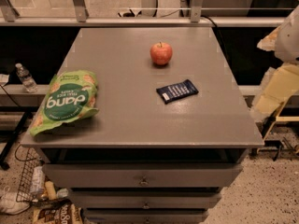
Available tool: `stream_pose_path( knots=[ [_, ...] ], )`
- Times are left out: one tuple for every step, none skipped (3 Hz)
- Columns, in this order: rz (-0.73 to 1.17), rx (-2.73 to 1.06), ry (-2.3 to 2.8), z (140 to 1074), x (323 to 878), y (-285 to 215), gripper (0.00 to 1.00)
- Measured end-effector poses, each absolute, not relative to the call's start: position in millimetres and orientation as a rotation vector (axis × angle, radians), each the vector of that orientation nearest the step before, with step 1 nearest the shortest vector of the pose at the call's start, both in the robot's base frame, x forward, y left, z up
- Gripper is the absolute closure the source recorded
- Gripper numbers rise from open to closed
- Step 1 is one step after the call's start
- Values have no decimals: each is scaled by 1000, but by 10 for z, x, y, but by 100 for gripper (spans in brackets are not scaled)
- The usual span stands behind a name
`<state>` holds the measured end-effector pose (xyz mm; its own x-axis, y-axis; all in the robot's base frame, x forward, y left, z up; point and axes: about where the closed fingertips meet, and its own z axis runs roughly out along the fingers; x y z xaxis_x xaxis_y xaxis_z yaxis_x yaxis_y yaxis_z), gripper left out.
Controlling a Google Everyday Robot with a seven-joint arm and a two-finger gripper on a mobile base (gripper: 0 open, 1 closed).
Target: Move apple near green rice chip bag
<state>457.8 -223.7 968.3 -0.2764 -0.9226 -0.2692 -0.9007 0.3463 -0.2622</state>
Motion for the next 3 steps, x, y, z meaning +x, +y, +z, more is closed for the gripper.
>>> stream_pose_path(
  knots=[
    [21,-1300,2311,9299,5161,-2488,0],
    [21,-1230,2286,9167,5450,-2489,0],
    [19,-1231,2284,9182,5444,-2486,0]
  ],
)
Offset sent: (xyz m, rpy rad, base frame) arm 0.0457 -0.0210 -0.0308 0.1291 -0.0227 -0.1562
